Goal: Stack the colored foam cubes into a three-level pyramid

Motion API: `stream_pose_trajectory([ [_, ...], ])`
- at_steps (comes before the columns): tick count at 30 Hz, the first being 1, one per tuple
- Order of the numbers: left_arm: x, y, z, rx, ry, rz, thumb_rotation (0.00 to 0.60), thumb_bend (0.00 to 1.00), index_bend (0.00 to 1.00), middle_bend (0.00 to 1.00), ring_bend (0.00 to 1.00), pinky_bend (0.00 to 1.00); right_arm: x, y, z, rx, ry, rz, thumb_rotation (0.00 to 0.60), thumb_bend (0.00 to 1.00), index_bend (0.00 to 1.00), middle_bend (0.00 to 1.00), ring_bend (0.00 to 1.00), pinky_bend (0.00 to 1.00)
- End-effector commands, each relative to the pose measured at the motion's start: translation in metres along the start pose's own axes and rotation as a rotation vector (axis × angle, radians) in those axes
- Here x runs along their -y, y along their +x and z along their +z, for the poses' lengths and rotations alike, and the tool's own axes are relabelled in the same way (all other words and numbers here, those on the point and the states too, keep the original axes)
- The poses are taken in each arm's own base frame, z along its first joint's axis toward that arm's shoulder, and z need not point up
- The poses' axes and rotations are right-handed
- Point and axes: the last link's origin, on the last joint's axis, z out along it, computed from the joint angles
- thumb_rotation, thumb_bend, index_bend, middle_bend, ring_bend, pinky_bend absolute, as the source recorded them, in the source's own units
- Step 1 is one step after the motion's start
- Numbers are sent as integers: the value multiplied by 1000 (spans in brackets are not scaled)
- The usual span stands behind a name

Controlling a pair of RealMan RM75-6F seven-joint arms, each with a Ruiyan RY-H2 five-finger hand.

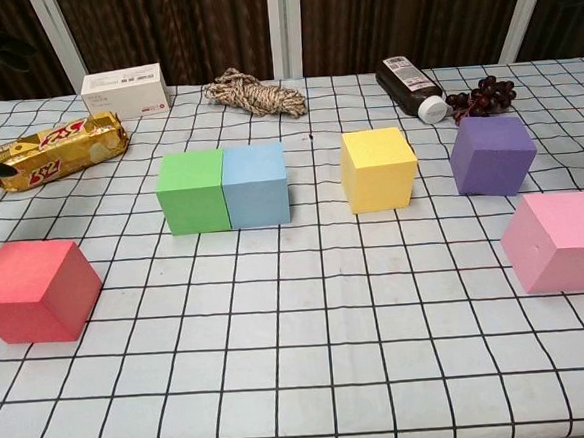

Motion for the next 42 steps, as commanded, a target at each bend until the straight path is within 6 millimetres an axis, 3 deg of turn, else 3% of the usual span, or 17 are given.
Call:
stream_pose_trajectory([
  [1, 13, 2, -6, -8, 27, 1, 600, 0, 83, 100, 53, 178, 33, -4, 43, 96, 60, 11, 600, 0, 0, 47, 0, 0],
  [10, 37, 1, -19, -29, 87, -33, 600, 0, 83, 100, 44, 177, 73, -30, 86, 193, 119, -46, 600, 0, 0, 49, 0, 0],
  [19, 43, 4, -21, -54, 96, -36, 600, 0, 83, 100, 43, 177, 106, -44, 98, 231, 188, -101, 600, 0, 0, 50, 0, 0],
  [38, 49, -1, -22, -63, 104, -35, 600, 0, 83, 100, 31, 177, 126, -70, 112, 255, 165, -183, 600, 0, 0, 114, 0, 0],
  [42, 49, 0, -22, -66, 105, -39, 600, 0, 83, 100, 31, 178, 131, -70, 114, 220, 162, -182, 600, 21, 0, 245, 2, 0],
])
